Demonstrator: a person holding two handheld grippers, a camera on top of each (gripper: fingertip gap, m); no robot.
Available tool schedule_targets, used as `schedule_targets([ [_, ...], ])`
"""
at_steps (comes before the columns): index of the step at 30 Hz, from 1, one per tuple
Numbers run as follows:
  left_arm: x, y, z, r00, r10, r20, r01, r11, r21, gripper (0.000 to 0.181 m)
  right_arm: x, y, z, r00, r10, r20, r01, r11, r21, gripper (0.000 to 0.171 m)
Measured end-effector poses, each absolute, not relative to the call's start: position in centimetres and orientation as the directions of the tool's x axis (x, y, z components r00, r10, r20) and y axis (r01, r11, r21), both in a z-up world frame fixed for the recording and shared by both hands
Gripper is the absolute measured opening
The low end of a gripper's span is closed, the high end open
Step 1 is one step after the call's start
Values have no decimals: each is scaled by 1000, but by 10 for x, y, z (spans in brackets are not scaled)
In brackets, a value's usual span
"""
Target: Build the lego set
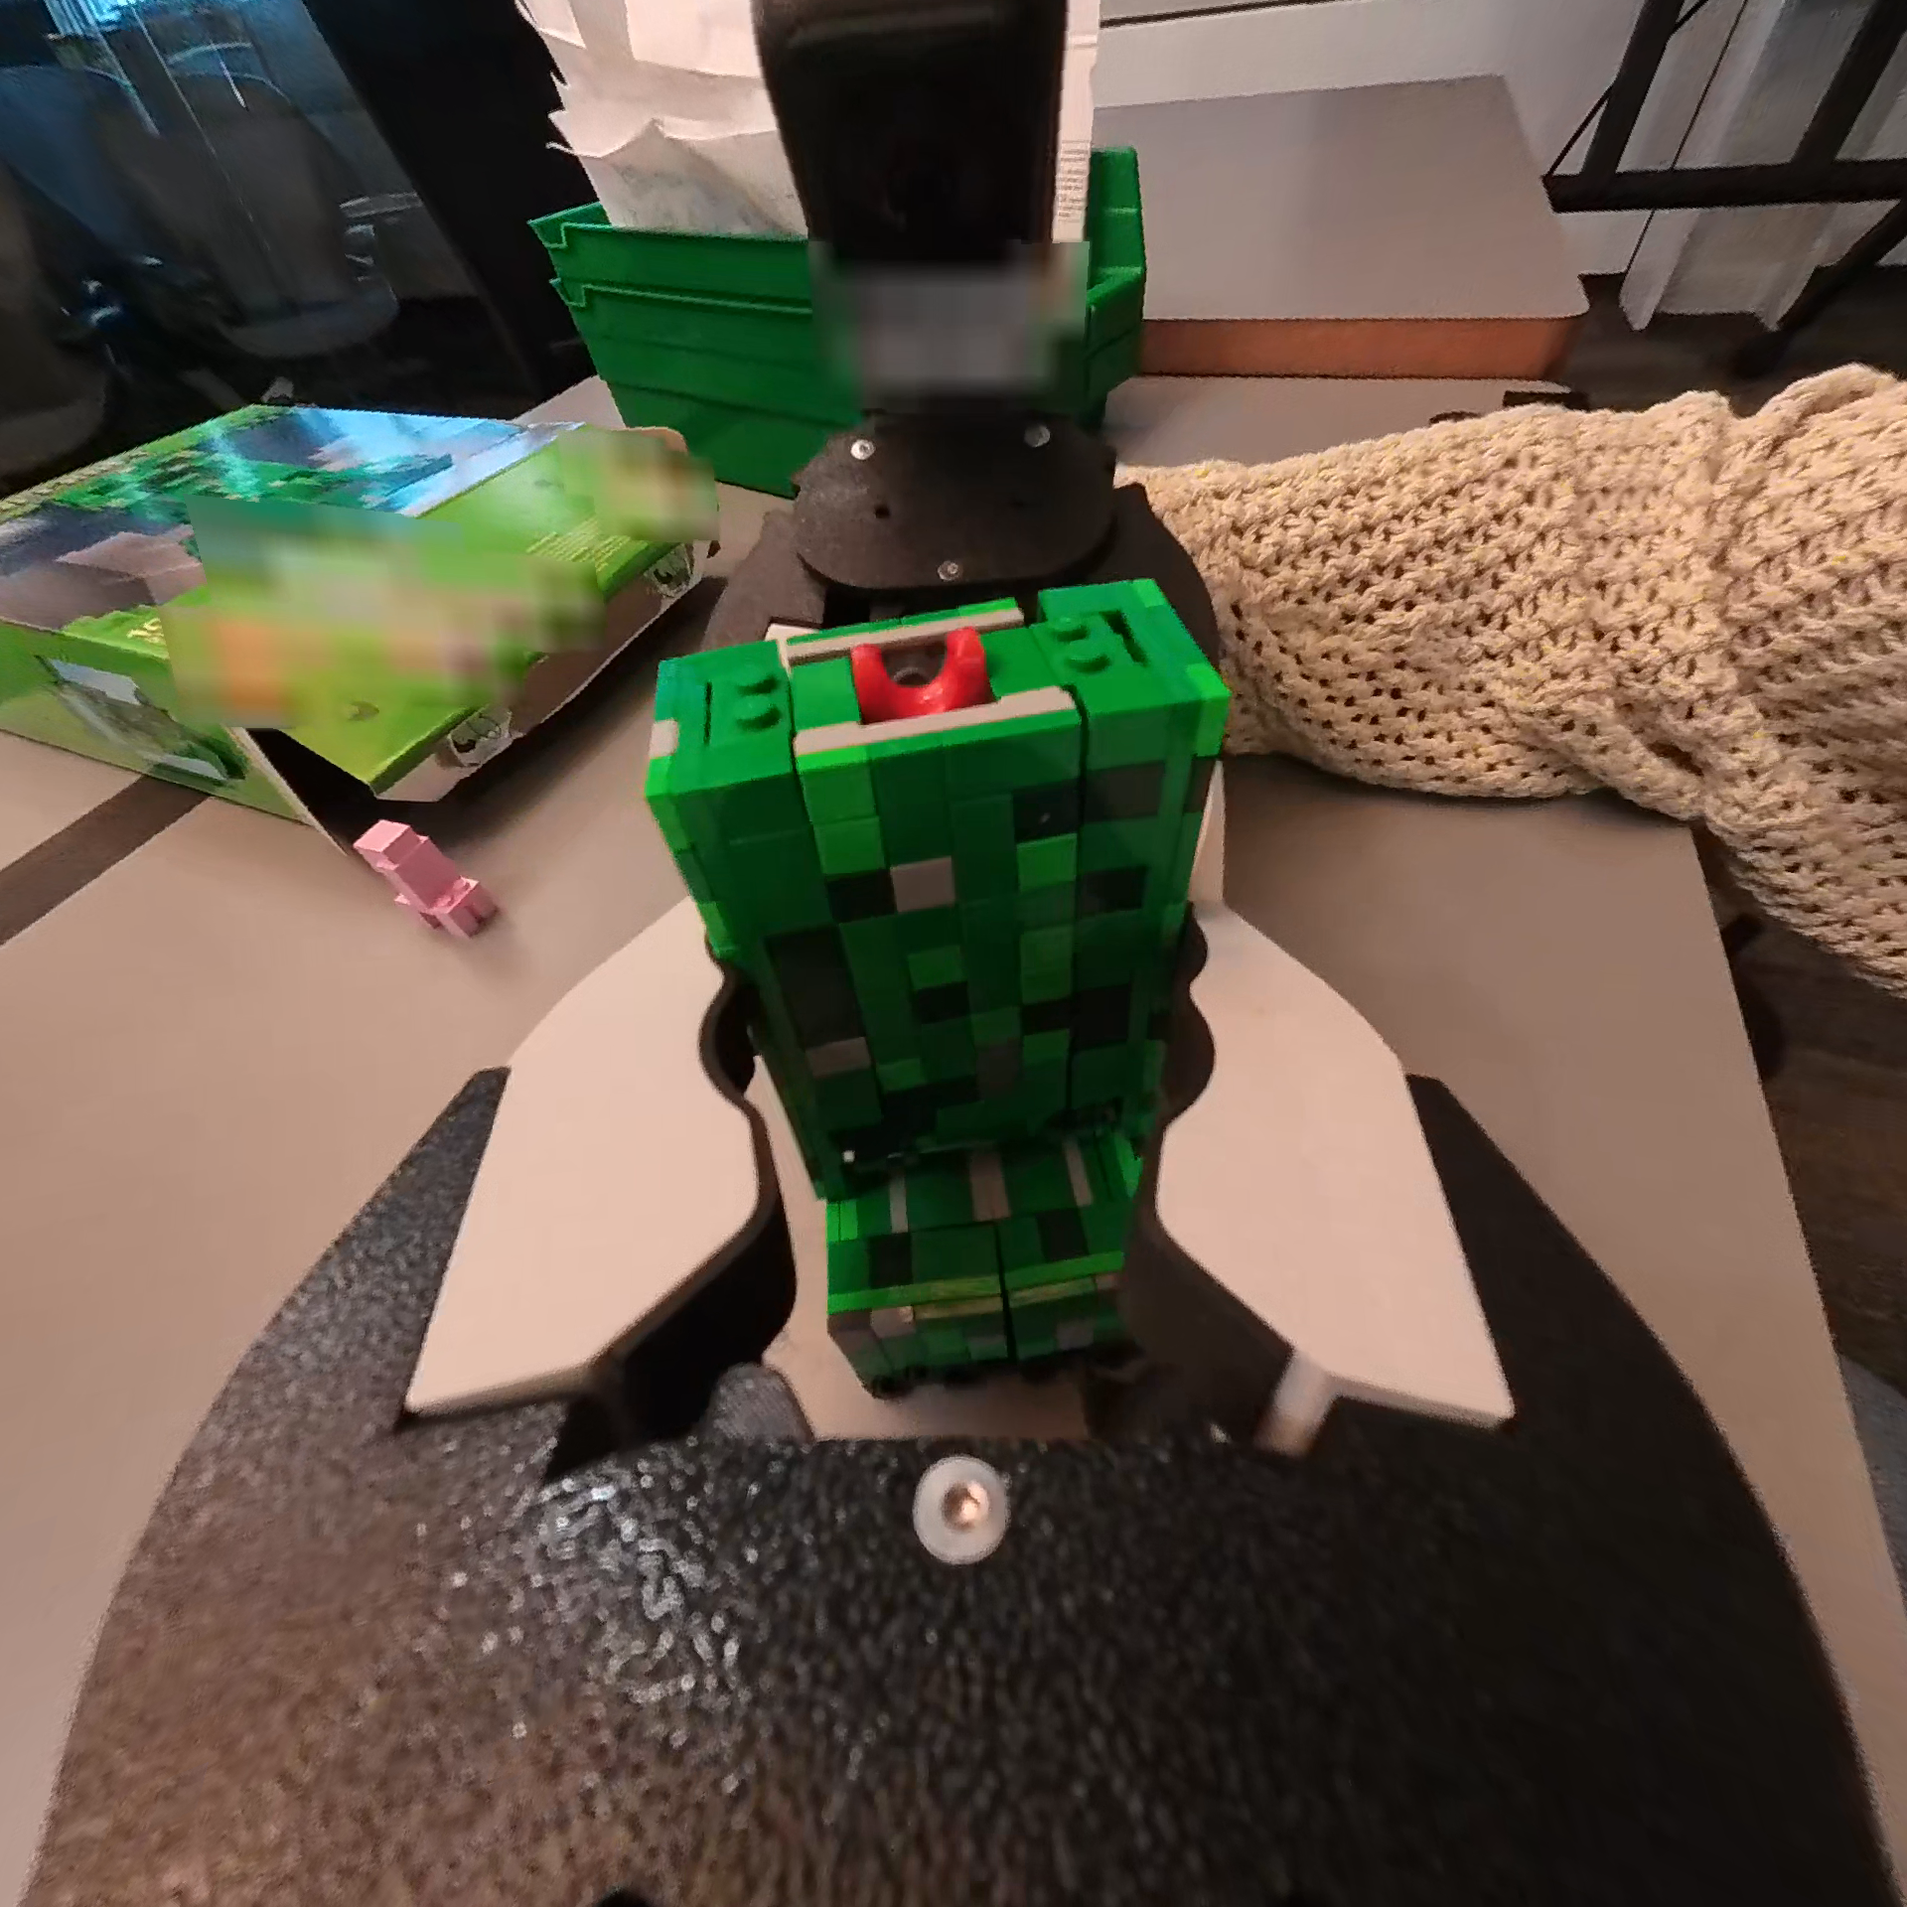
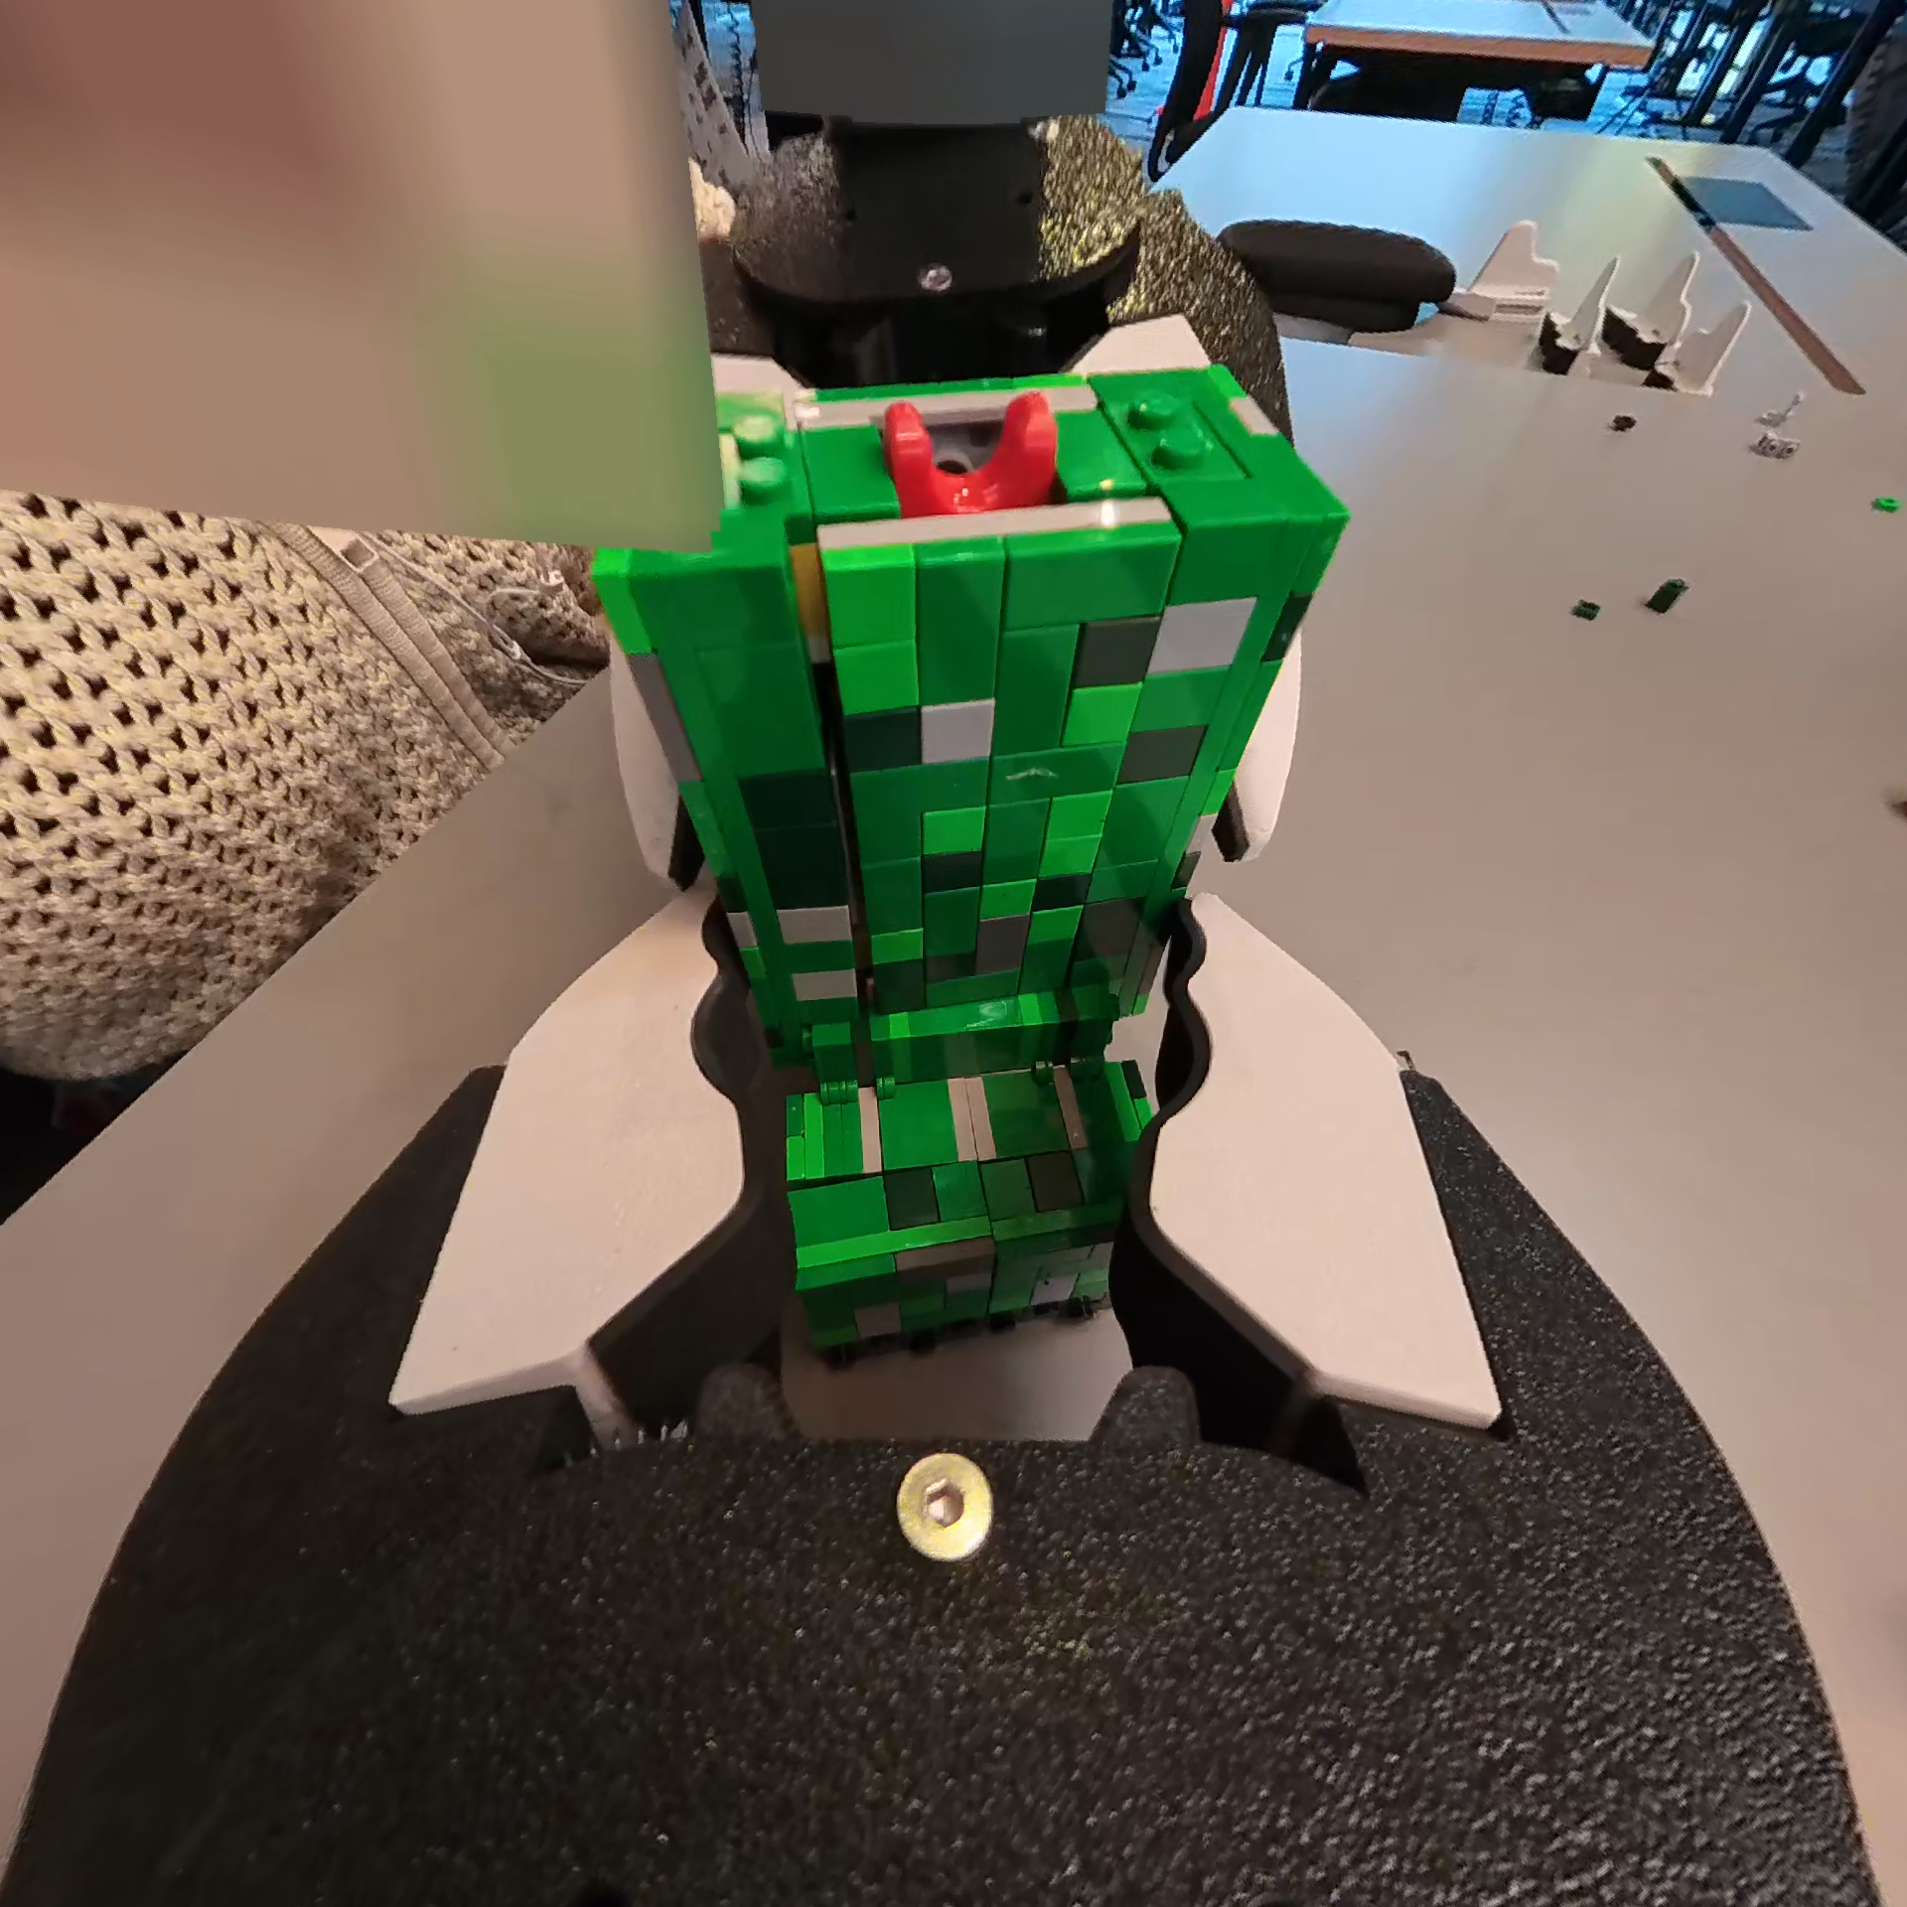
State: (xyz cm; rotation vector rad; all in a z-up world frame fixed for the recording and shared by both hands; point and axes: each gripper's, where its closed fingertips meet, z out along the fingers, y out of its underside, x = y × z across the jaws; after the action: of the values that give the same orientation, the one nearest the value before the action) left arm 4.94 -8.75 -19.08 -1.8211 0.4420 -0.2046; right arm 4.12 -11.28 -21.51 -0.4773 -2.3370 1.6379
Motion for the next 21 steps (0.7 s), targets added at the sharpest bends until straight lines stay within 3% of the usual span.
schedule_targets([
  [2,49,-87,-191,910,-407,-77,-185,-234,-954,78,40,-111,-216,-908,418,-17,161,312,-936,79],
  [3,49,-87,-191,908,-411,-82,-190,-230,-955,78,41,-108,-216,-908,418,-24,171,319,-932,92],
  [5,49,-87,-191,906,-416,-85,-192,-223,-956,79,41,-103,-196,-907,419,-43,153,234,-960,100],
  [8,50,-87,-191,901,-425,-85,-194,-219,-956,78,47,-107,-153,-921,386,-49,79,63,-995,98],
  [15,51,-87,-192,890,-447,-88,-199,-208,-958,78,40,-117,-148,-912,411,-10,55,97,-994,81],
  [21,52,-86,-192,883,-462,-85,-198,-204,-959,78,40,-118,-157,-916,401,-3,68,149,-986,85],
])
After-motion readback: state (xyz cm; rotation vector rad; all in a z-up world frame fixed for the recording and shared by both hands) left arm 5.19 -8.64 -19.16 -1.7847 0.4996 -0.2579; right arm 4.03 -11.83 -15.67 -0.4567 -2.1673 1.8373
